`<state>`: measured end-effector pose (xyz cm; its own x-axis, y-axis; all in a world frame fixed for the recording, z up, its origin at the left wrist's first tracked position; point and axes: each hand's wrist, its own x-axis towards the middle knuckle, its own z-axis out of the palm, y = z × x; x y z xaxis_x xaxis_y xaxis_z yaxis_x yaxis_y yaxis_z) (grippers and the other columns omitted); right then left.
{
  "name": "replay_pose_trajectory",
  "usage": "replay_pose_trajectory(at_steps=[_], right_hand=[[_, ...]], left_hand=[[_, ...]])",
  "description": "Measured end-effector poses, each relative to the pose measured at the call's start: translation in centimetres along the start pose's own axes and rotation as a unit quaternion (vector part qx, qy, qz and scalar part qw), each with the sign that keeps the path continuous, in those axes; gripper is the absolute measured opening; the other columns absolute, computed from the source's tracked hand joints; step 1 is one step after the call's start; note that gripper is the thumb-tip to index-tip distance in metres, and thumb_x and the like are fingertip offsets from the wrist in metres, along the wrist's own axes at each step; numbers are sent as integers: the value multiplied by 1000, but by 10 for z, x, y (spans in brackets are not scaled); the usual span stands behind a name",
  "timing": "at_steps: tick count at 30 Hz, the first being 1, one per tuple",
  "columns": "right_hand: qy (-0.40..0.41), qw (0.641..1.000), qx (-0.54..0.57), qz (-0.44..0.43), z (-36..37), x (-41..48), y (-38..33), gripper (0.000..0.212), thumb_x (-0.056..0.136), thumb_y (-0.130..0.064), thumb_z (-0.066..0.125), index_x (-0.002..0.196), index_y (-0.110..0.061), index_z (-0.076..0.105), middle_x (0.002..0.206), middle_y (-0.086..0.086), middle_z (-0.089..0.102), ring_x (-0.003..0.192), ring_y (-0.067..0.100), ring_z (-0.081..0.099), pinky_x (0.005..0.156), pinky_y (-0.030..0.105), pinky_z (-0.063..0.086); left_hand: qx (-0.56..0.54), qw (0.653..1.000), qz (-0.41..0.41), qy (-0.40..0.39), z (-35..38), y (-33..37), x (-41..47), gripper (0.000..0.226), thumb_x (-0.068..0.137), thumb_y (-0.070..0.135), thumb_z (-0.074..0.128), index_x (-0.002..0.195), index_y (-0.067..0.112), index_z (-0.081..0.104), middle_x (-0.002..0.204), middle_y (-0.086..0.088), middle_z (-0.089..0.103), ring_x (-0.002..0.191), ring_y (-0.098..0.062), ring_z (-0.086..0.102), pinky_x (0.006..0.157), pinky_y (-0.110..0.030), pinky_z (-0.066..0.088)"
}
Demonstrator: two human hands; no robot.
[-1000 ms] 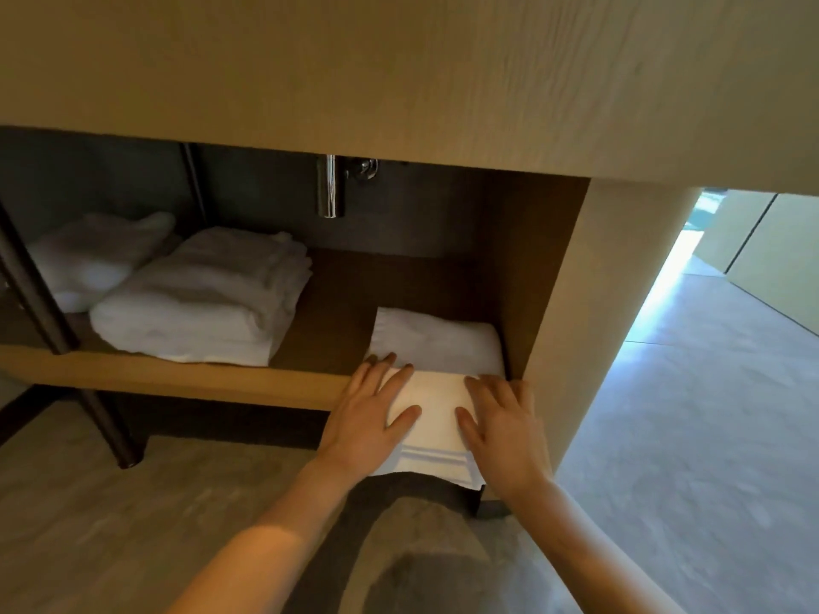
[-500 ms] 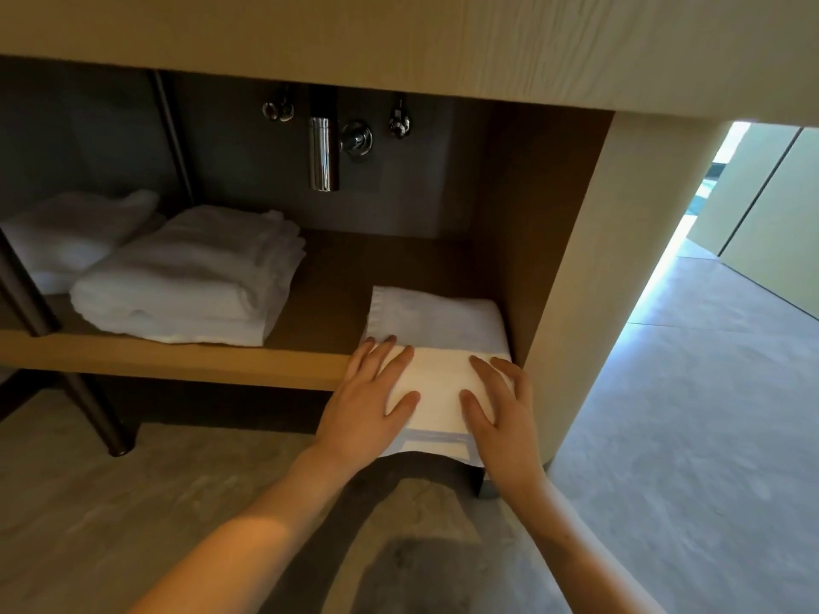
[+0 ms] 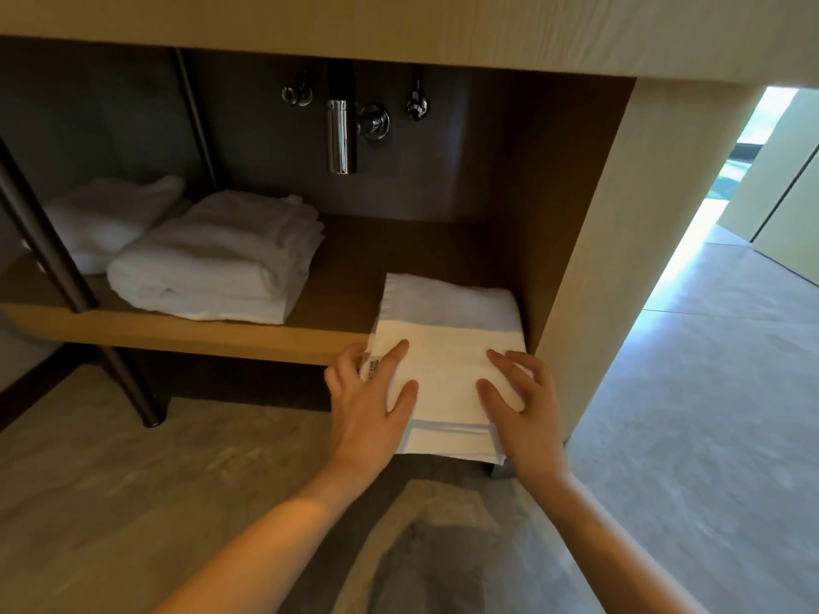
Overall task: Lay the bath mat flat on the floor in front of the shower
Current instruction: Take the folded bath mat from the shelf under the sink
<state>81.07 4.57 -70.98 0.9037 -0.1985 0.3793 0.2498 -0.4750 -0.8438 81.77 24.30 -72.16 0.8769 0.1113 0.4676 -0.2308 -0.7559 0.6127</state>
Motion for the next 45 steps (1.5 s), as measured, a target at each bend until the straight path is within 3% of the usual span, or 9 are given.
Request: replay_pose_trajectory(at_steps=[3, 7, 11, 15, 19, 21, 24, 31, 45], right_hand=[[12, 1000, -6, 0, 1, -6, -1, 33, 92, -37, 62, 123, -44, 54, 131, -24, 33, 111, -21, 36, 87, 7, 34], [25, 999, -16, 16, 2, -10, -6, 33, 91, -40, 61, 123, -43, 54, 137, -17, 29, 110, -3, 37, 88, 2, 28], [24, 998, -34, 42, -1, -11, -8, 33, 90, -44, 61, 121, -48, 52, 140, -8, 29, 111, 5, 34, 90, 2, 21], [-10, 996, 5, 84, -7, -9, -4, 34, 90, -49, 58, 123, -53, 48, 127, -14, 41, 102, 6, 45, 92, 20, 38], [-50, 992, 78, 85, -15, -7, -5, 32, 92, -42, 59, 120, -56, 51, 110, -41, 43, 92, -22, 50, 61, -1, 43], [-68, 987, 106, 96, -19, -5, -6, 31, 92, -38, 61, 113, -59, 53, 108, -40, 44, 90, -23, 50, 58, -2, 43], [-107, 972, 159, 136, -29, 0, -4, 36, 88, -31, 69, 104, -62, 60, 109, -31, 51, 93, -2, 58, 57, 5, 48], [-167, 956, 180, 162, -44, 1, 4, 45, 84, -24, 74, 112, -57, 60, 113, -27, 50, 101, 9, 54, 59, 8, 51], [-225, 947, 168, 154, -43, -27, 10, 74, 81, -13, 76, 126, -61, 44, 124, -21, 44, 110, 14, 49, 62, 13, 53]], left_hand=[[-71, 995, -65, -35, 3, 1, -5, 49, 89, 55, 54, 130, 64, 28, 130, 11, 16, 110, -8, 15, 97, -30, 30], [-166, 974, -122, -92, 0, 4, -2, 51, 89, 51, 58, 110, 81, 23, 131, 9, 19, 117, -18, 28, 98, -36, 38], [-220, 962, -115, -114, -6, 3, 5, 49, 86, 48, 64, 113, 75, 33, 131, 6, 27, 99, -2, 39, 79, -21, 38], [-223, 954, -113, -163, -14, -1, 12, 50, 84, 47, 67, 119, 66, 37, 131, 3, 43, 116, -19, 42, 92, -39, 42], [-80, 983, -52, -159, -25, -1, 14, 48, 79, 61, 53, 117, 72, 27, 121, 11, 37, 109, -15, 26, 91, -39, 23], [-173, 962, -59, -204, -29, 0, 13, 47, 83, 51, 59, 121, 65, 33, 129, 9, 37, 119, -18, 29, 102, -45, 31], [-301, 915, -79, -255, -34, 0, 12, 49, 91, 24, 65, 127, 48, 42, 137, 3, 40, 129, -26, 38, 104, -54, 41], [-350, 897, -69, -261, -33, 2, 3, 57, 86, 15, 70, 128, 45, 47, 132, 22, 44, 115, 7, 47, 79, -11, 50], [-354, 902, -102, -226, -37, -8, -40, 61, 81, 11, 75, 124, 46, 51, 121, 30, 48, 101, 21, 50, 70, -6, 49]])
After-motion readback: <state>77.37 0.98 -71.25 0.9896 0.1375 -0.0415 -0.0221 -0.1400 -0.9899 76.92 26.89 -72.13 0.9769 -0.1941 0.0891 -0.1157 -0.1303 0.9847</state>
